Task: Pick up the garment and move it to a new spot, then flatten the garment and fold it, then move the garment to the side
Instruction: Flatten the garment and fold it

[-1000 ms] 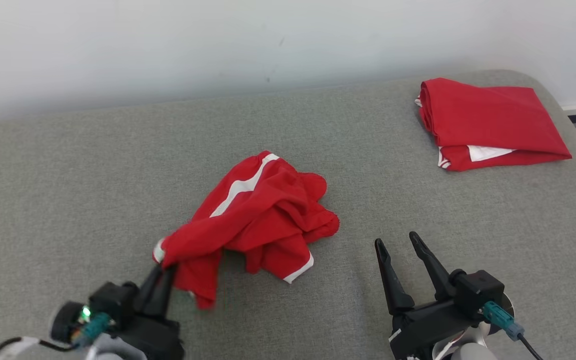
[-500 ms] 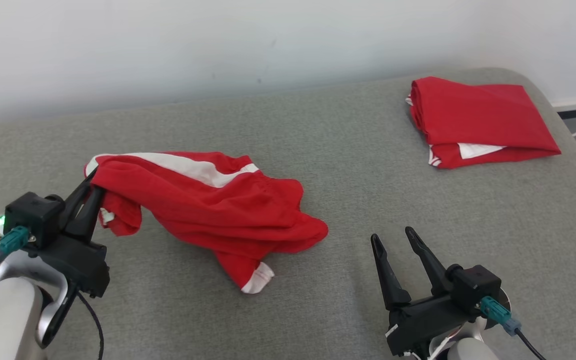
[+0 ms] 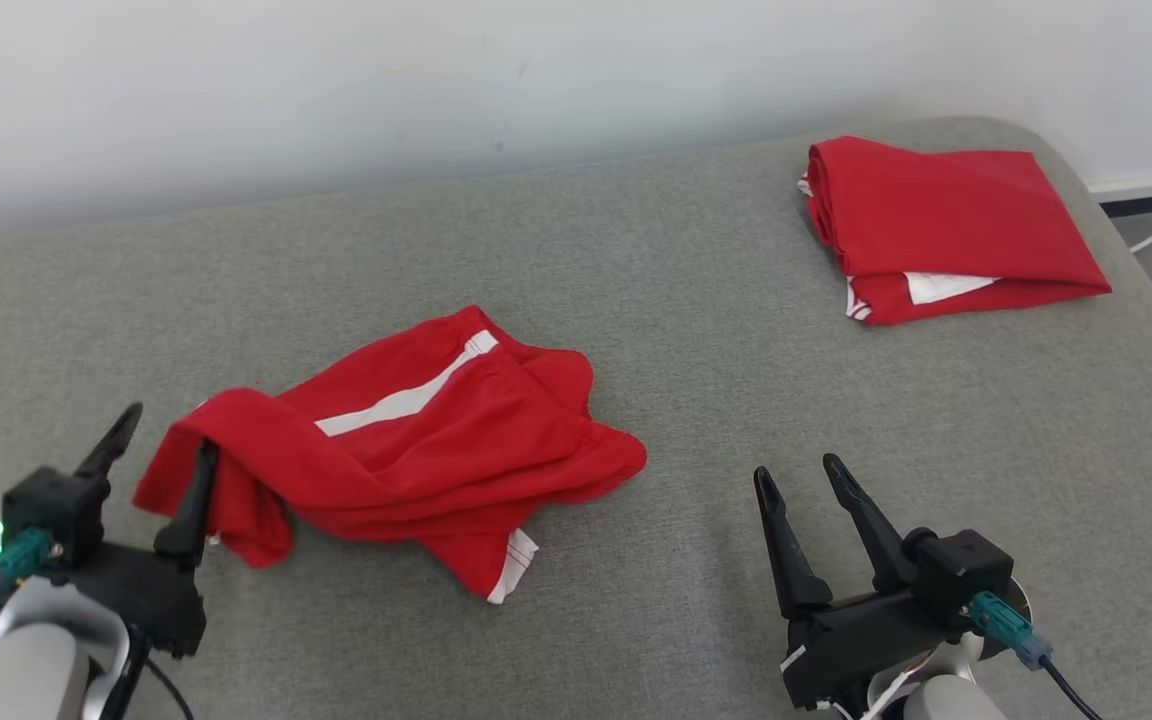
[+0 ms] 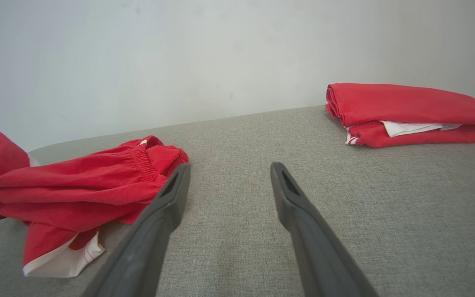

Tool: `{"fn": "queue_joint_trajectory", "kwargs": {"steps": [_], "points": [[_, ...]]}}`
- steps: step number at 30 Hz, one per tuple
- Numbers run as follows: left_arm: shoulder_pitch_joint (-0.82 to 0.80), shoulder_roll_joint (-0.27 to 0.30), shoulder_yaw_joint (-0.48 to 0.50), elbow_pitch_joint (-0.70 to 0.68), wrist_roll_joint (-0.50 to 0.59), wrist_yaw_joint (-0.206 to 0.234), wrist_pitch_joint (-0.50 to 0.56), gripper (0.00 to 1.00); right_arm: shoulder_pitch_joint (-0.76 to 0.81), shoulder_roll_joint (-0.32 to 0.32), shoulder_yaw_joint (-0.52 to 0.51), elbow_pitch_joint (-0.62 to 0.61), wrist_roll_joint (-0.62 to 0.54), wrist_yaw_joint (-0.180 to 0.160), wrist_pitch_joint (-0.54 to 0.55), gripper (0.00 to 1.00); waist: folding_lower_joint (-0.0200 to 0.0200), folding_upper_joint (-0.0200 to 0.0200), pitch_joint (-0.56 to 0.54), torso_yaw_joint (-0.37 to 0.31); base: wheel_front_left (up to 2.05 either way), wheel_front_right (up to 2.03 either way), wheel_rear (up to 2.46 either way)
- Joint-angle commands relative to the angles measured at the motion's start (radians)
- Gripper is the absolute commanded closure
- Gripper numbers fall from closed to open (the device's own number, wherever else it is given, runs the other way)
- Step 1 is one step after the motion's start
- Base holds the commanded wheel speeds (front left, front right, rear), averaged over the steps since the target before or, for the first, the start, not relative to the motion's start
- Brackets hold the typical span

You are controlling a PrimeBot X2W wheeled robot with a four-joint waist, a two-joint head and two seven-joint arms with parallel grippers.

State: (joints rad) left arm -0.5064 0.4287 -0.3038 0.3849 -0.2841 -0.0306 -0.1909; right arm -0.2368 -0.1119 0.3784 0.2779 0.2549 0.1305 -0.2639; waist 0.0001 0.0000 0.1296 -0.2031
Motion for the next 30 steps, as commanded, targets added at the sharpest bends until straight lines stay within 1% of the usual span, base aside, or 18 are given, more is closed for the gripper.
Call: {"fn": "queue_joint_trajectory", "kwargs": {"steps": [1,4,7,11,16,17,18,19,21,27,29,30], "points": [[0.027,-0.003,0.005,0.003,-0.014,0.012,-0.013,0.0,0.004,-0.004,0.001,0.002,-0.001,0.0,0.0,0.0,-0.0001,0.0,-0.008,0.013,0.0,0.0,0.0],[0.075,-0.01,0.015,-0.012,-0.017,0.037,-0.031,0.0,0.01,-0.002,0.0,0.0,-0.002,0.0,0.0,0.0,-0.0001,0.0,-0.017,0.032,0.0,0.0,0.0],[0.129,-0.026,0.03,-0.067,-0.026,0.073,-0.049,0.0,0.017,-0.001,-0.008,-0.004,-0.005,0.0,0.0,0.0,-0.0001,0.0,-0.023,0.049,0.0,0.0,0.0],[0.219,-0.058,0.053,-0.177,-0.03,0.131,-0.066,0.0,0.025,-0.002,-0.012,-0.006,-0.006,0.0,0.0,0.0,-0.0001,0.0,-0.026,0.07,0.0,0.0,0.0],[0.322,-0.114,0.028,-0.298,-0.016,0.171,-0.073,0.0,0.026,-0.004,-0.019,-0.008,-0.008,0.0,0.0,0.0,-0.0001,0.0,-0.027,0.086,0.0,0.0,0.0],[0.337,-0.128,0.015,-0.314,-0.013,0.171,-0.074,0.0,0.026,-0.005,-0.02,-0.009,-0.007,0.0,0.0,0.0,-0.0001,0.0,-0.027,0.088,0.0,0.0,0.0],[0.337,-0.128,0.015,-0.314,-0.013,0.171,-0.074,0.0,0.026,-0.005,-0.02,-0.009,-0.007,0.0,0.0,0.0,-0.0001,0.0,-0.027,0.088,0.0,0.0,0.0],[0.362,-0.157,-0.014,-0.336,-0.006,0.17,-0.075,0.0,0.025,-0.007,-0.021,-0.01,-0.008,0.0,0.0,0.0,-0.0001,0.0,-0.026,0.091,0.0,0.0,0.0],[0.372,-0.182,-0.044,-0.342,0.0,0.163,-0.074,0.0,0.023,-0.009,-0.021,-0.011,-0.01,0.0,0.0,0.0,-0.0001,0.0,-0.024,0.092,0.0,0.0,0.0],[0.345,-0.248,-0.118,-0.283,0.005,0.124,-0.076,0.0,0.006,-0.014,-0.014,-0.01,-0.005,0.0,0.0,0.0,-0.0001,0.0,-0.013,0.081,0.0,0.0,0.0],[0.339,-0.264,-0.143,-0.251,0.014,0.109,-0.076,0.0,0.004,-0.013,-0.012,-0.011,-0.004,0.0,0.0,0.0,-0.0001,0.0,-0.009,0.072,0.0,0.0,0.0],[0.339,-0.264,-0.143,-0.251,0.014,0.109,-0.076,0.0,0.004,-0.013,-0.012,-0.011,-0.004,0.0,0.0,0.0,-0.0001,0.0,-0.009,0.072,0.0,0.0,0.0]]}}
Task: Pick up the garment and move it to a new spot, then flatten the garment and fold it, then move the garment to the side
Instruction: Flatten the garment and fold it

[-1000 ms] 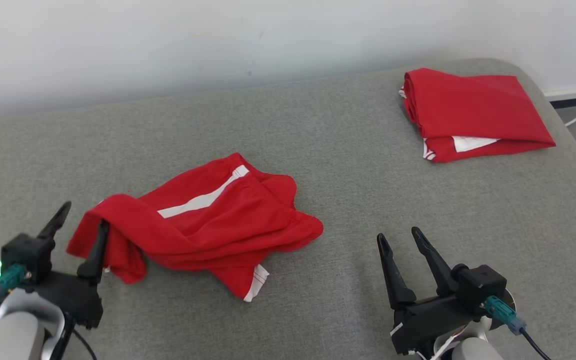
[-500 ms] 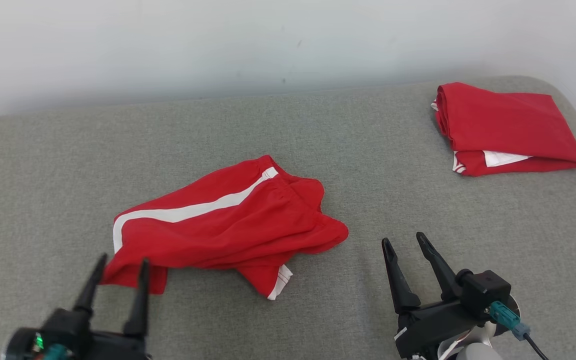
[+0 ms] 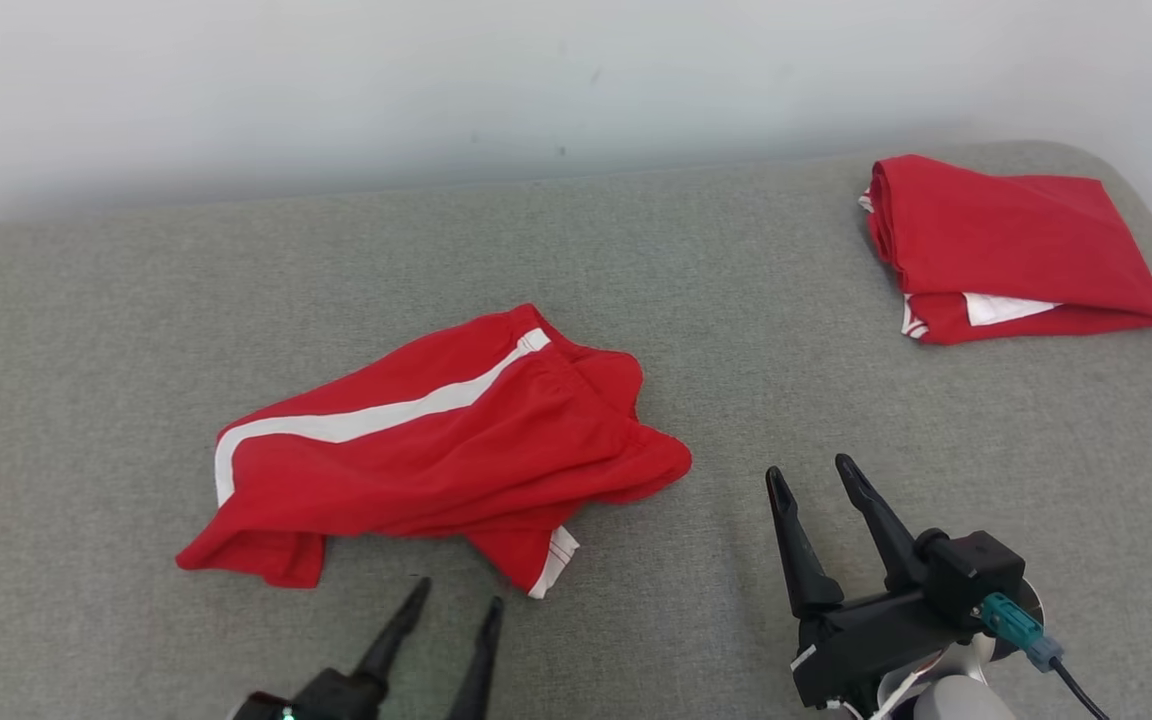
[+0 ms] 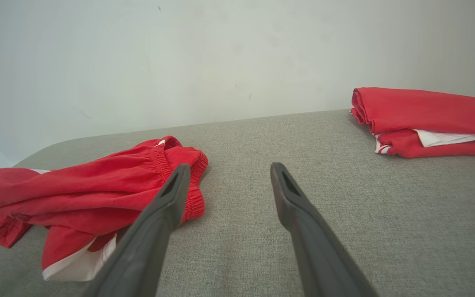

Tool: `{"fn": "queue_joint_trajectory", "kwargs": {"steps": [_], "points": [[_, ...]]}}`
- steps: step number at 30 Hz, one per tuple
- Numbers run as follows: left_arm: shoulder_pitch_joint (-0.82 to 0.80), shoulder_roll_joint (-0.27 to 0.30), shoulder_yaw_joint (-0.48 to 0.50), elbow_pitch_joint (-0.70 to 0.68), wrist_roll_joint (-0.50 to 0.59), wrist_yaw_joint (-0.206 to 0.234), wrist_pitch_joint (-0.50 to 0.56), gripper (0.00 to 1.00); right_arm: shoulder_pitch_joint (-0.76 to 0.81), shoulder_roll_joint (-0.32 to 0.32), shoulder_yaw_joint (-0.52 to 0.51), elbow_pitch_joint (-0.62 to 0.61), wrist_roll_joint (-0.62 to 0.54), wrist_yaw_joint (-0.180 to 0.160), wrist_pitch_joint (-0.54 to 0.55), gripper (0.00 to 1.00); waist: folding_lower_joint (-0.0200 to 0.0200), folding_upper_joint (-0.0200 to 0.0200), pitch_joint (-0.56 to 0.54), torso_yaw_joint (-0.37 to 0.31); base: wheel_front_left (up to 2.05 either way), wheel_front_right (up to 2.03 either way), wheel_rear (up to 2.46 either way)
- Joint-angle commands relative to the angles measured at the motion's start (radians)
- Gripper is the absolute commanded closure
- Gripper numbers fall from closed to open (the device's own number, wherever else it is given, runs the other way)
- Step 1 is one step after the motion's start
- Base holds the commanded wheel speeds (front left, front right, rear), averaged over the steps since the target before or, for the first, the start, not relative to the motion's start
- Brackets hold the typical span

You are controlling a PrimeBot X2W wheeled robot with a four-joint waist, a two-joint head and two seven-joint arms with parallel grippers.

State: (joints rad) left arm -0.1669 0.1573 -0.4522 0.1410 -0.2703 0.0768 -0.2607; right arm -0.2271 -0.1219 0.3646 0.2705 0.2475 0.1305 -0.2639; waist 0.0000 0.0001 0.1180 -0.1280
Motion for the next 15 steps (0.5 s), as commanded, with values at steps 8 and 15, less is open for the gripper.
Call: {"fn": "queue_joint_trajectory", "kwargs": {"steps": [8,15], "points": [[-0.044,-0.036,-0.023,0.107,0.041,-0.008,-0.006,0.0,-0.021,0.005,-0.001,-0.007,0.009,0.0,0.0,0.0,0.0,-0.0001,0.028,-0.058,0.0,0.0,0.0],[-0.078,-0.058,-0.007,0.178,0.072,0.011,-0.006,0.0,-0.028,0.011,-0.008,-0.011,0.008,0.0,0.0,0.0,0.0,-0.0001,0.048,-0.109,0.0,0.0,0.0]]}}
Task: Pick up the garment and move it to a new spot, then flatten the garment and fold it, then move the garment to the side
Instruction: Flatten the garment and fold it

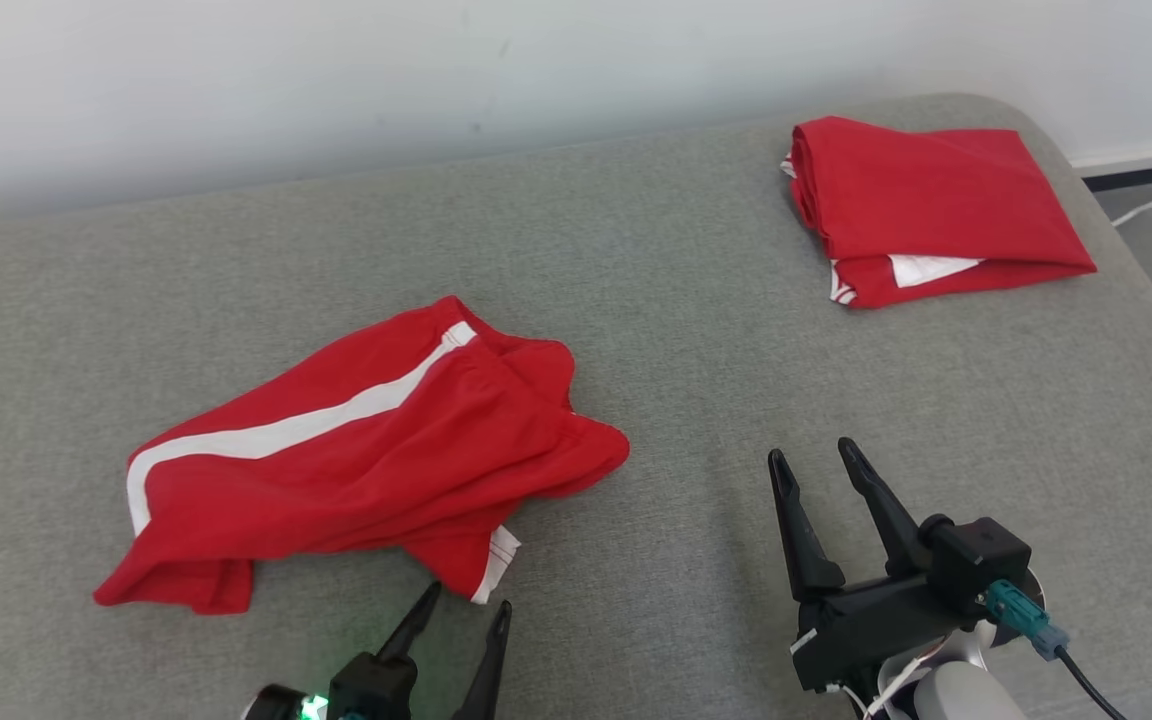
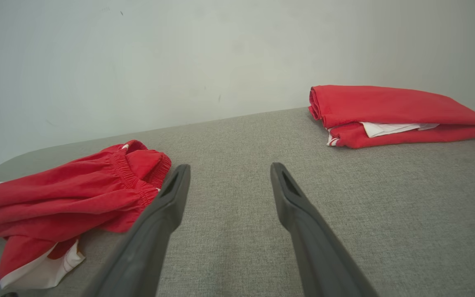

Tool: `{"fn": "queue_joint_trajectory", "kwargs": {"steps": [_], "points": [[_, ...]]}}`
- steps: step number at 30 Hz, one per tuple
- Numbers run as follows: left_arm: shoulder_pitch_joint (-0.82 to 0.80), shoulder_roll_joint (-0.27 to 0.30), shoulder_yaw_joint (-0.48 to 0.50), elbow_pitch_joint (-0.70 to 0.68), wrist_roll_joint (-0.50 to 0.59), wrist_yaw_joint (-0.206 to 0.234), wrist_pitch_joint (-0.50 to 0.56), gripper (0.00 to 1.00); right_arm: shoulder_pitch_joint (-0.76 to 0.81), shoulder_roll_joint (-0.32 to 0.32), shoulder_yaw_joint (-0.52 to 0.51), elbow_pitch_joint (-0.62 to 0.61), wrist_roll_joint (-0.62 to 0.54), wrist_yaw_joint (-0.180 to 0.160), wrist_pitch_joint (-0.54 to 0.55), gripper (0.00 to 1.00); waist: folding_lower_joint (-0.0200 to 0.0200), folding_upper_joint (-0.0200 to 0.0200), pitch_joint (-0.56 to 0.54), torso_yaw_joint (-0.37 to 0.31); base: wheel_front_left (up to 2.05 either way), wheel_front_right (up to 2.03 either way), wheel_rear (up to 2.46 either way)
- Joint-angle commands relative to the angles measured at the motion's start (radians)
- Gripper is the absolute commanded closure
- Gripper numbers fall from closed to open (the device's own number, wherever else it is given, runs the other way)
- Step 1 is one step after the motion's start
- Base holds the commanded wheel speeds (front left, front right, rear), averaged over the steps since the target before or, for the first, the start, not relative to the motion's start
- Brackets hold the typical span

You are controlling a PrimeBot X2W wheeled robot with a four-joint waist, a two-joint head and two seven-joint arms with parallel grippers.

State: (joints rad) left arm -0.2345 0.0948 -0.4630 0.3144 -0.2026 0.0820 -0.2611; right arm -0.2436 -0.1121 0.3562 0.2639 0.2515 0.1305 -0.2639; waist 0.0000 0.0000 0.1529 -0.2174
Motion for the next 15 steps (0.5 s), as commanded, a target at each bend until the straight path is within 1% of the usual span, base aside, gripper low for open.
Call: {"fn": "queue_joint_trajectory", "kwargs": {"steps": [1,7,8,9,13,15], "points": [[-0.019,0.003,0.007,0.015,0.012,0.009,-0.006,0.0,-0.013,0.001,-0.001,-0.005,0.005,0.0,0.0,0.0,0.0,0.0,0.016,-0.024,0.0,0.0,0.0],[-0.052,-0.014,0.038,0.056,0.026,0.023,-0.006,0.0,-0.02,-0.001,-0.001,-0.003,0.008,0.0,0.0,0.0,0.0,0.0,0.024,-0.044,0.0,0.0,0.0],[-0.057,-0.016,0.046,0.061,0.027,0.025,-0.006,0.39,-0.021,-0.002,-0.001,-0.003,0.008,0.0,0.0,0.0,0.0,0.0,0.025,-0.045,0.0,0.0,0.0],[-0.057,-0.018,0.051,0.07,0.029,0.022,-0.006,1.0,-0.021,-0.002,-0.002,-0.003,0.008,0.0,0.0,0.0,0.0,0.0,0.025,-0.045,0.0,0.0,0.0],[-0.066,-0.02,0.072,0.086,0.038,0.02,-0.006,1.0,-0.012,-0.004,-0.011,-0.002,0.0,0.0,0.0,0.0,0.0,0.0,0.02,-0.033,0.0,0.0,0.0],[-0.052,-0.016,0.088,0.059,0.046,0.009,-0.006,1.0,0.004,-0.005,-0.015,0.0,-0.004,0.0,0.0,0.0,0.0,0.0,0.007,-0.005,0.0,0.0,0.0]]}}
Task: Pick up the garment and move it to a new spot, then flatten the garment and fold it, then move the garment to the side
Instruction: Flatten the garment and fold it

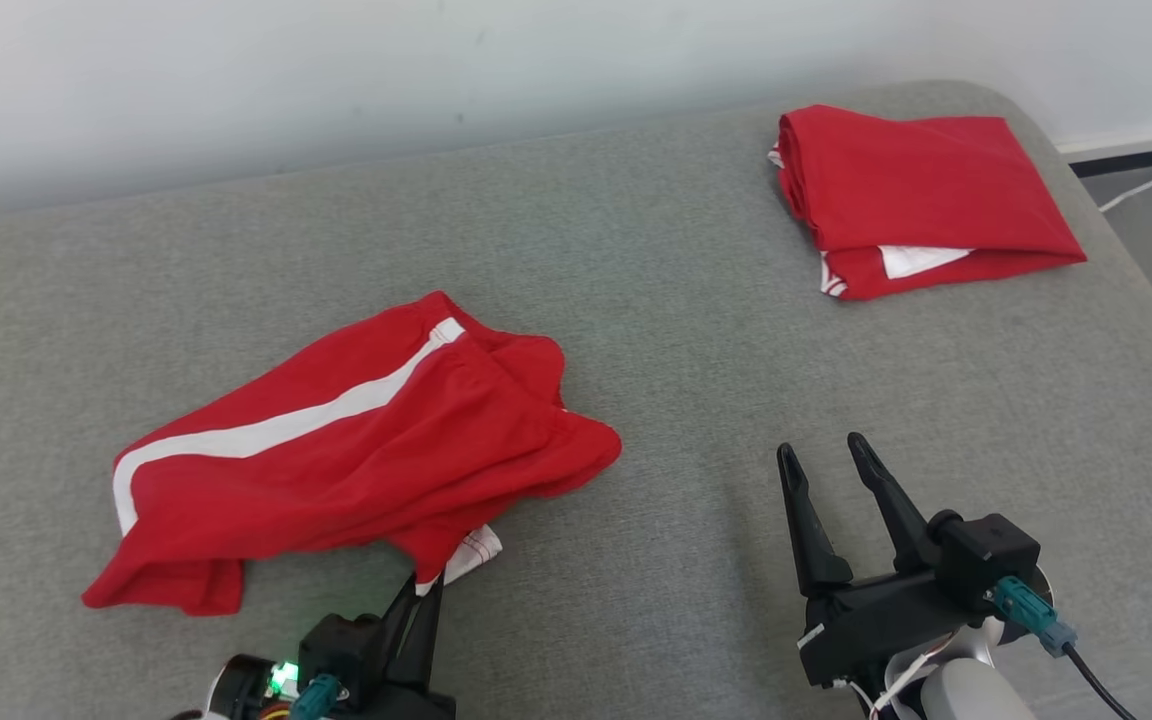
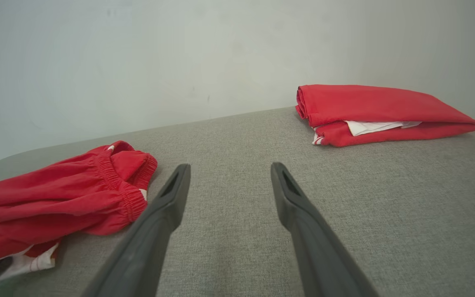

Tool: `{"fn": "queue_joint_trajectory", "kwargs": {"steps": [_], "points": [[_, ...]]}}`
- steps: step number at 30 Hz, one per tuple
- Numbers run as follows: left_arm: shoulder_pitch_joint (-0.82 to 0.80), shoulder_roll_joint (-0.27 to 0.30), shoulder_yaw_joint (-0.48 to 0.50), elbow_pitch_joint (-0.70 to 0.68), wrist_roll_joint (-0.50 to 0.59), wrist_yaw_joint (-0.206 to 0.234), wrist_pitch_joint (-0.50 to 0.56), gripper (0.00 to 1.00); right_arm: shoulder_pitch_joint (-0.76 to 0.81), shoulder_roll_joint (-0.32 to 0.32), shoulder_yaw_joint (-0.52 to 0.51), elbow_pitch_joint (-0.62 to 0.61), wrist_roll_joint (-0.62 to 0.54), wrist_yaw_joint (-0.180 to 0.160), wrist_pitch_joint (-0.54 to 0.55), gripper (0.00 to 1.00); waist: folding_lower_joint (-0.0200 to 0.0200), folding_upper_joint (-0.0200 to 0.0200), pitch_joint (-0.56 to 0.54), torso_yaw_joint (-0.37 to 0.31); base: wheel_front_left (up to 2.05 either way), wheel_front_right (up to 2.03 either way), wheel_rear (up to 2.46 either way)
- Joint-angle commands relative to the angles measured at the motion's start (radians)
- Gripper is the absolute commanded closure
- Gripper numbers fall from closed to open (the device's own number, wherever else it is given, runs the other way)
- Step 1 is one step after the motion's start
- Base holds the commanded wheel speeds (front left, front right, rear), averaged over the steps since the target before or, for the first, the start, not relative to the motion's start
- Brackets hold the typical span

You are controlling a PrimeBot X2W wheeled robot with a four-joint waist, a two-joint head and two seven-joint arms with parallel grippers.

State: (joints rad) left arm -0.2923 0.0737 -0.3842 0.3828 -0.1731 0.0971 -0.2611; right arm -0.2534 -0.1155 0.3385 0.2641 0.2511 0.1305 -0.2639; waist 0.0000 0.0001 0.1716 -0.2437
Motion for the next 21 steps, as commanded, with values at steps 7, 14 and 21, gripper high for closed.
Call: {"fn": "queue_joint_trajectory", "kwargs": {"steps": [7,14,21], "points": [[0.062,0.063,0.017,-0.153,0.052,-0.017,-0.005,1.0,0.043,-0.003,0.003,0.008,-0.004,0.0,0.0,0.0,0.0,-0.0001,-0.054,0.109,0.0,0.0,0.0],[0.114,0.124,0.004,-0.261,0.075,-0.022,0.053,1.0,0.058,0.002,0.001,0.013,-0.004,0.0,0.0,0.0,0.0,-0.0001,-0.079,0.167,0.0,0.0,0.0],[0.196,0.176,-0.011,-0.31,0.07,-0.031,0.122,1.0,0.057,0.006,0.007,0.019,-0.002,0.0,0.0,0.0,0.0,-0.0001,-0.078,0.188,0.0,0.0,0.0]]}}
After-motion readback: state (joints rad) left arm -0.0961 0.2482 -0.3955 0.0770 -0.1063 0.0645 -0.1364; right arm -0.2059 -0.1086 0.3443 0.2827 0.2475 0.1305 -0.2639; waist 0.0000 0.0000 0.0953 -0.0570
